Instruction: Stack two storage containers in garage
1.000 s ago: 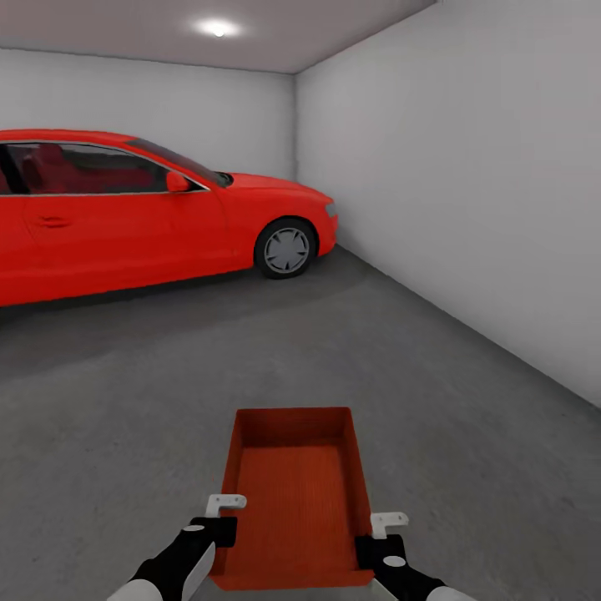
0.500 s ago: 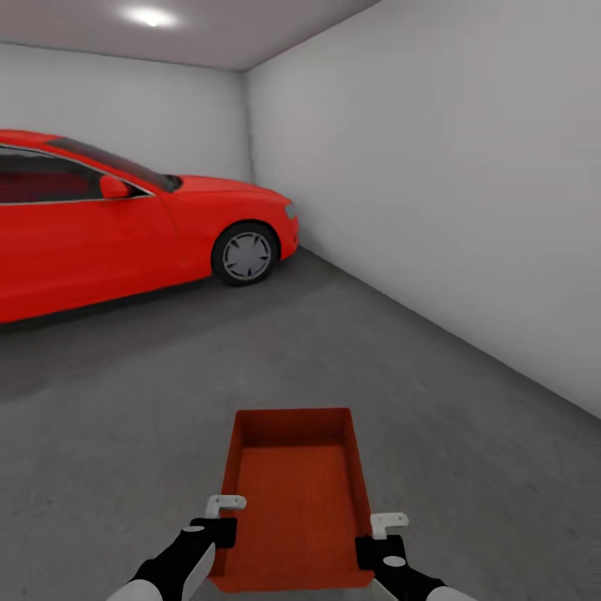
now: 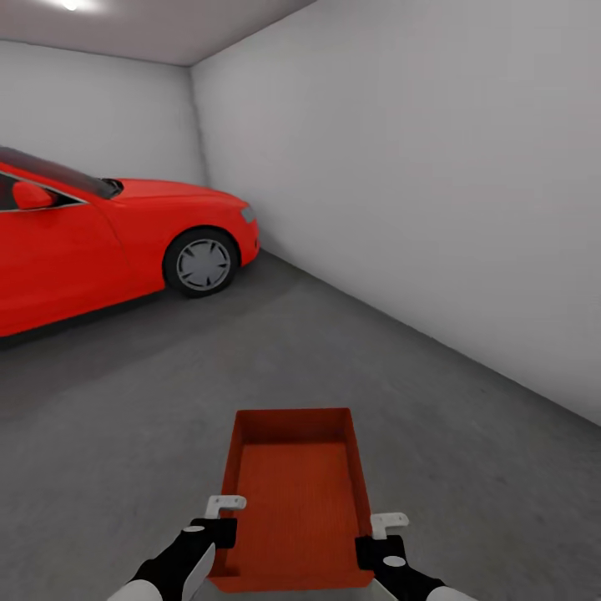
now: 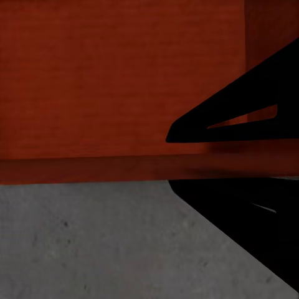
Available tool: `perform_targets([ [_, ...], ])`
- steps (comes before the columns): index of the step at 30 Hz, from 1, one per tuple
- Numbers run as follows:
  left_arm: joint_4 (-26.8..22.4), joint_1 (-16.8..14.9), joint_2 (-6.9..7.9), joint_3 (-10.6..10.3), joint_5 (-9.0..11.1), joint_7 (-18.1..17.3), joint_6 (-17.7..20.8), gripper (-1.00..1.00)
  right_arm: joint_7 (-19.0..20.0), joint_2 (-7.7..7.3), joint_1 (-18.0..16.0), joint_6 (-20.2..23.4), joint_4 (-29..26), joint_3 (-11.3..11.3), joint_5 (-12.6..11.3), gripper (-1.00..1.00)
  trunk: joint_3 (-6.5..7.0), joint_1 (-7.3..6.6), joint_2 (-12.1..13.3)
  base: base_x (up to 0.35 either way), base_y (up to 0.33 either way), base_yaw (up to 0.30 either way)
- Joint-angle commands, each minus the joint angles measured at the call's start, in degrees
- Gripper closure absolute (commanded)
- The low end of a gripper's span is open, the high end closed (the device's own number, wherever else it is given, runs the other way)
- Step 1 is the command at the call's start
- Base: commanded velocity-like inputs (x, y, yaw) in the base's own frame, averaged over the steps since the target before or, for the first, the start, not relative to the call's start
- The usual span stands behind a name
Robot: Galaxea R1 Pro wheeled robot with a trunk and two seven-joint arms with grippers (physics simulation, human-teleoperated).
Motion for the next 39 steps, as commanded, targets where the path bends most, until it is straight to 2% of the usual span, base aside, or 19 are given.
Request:
perform_targets([
  [1,0.1,0.0,1.23,-0.4,-0.2,0.5,0.4,1.00,-0.9,-1.53,-0.1,-1.3,0.1,0.0,-0.1,1.00,-0.05,0.03,0.0,0.322,0.000,-0.286],
  [39,0.1,0.0,1.21,-0.4,-0.2,0.5,0.4,1.00,-0.9,-1.53,-0.1,-1.3,0.1,0.0,-0.1,1.00,-0.05,0.03,0.0,0.322,0.000,-0.286],
])
